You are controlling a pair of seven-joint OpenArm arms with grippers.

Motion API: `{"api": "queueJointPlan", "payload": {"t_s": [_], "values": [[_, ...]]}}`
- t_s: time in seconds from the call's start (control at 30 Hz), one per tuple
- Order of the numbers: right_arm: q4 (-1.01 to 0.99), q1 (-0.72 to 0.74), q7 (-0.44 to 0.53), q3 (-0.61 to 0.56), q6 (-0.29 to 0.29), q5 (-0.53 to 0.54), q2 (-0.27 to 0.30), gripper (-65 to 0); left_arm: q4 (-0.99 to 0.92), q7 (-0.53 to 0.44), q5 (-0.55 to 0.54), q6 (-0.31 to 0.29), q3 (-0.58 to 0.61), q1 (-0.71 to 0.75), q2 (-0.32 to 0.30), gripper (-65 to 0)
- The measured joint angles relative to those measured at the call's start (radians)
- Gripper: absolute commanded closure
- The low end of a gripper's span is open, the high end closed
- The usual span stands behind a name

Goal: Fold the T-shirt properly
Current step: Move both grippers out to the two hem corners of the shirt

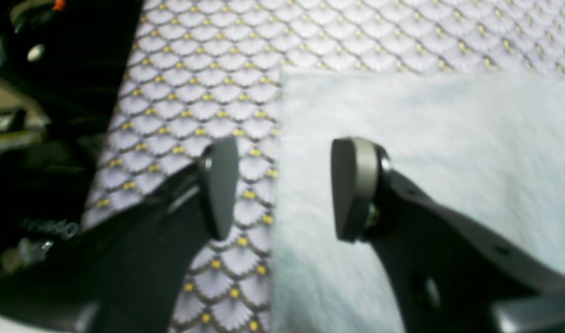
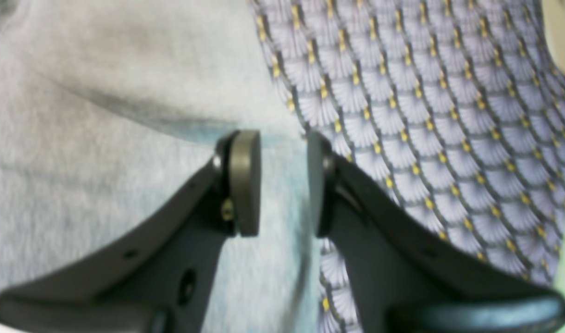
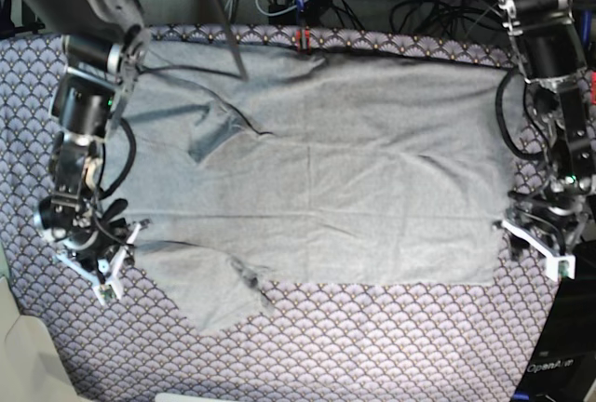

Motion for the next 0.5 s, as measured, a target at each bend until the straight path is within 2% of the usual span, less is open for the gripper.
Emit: {"api": "queueJointPlan", "payload": {"t_s": [0.1, 0.23, 0.37, 0.5], "values": [[-0.111, 0.038, 0.026, 0.002, 0.0, -0.003, 0.025, -19.4, -0.082, -0.006, 0.001, 0.01, 0.002, -0.053, -0.008, -31.7], [-0.187, 0.072, 0.025, 0.005, 0.0, -0.008, 0.053, -29.4, -0.239, -0.005, 0.016, -0.005, 0.01, -0.143, -0.019, -31.7], [-0.216, 0.085, 0.098, 0.005, 0.0, 0.035, 0.07, -37.2, -0.414, -0.127, 0.119, 0.008, 0.065, -0.27, -0.034, -31.7], [-0.223, 0.082, 0.098, 0.005, 0.0, 0.064, 0.071, -38.2, -0.559, -0.219, 0.147, -0.006, 0.145, -0.337, -0.022, -31.7]]}}
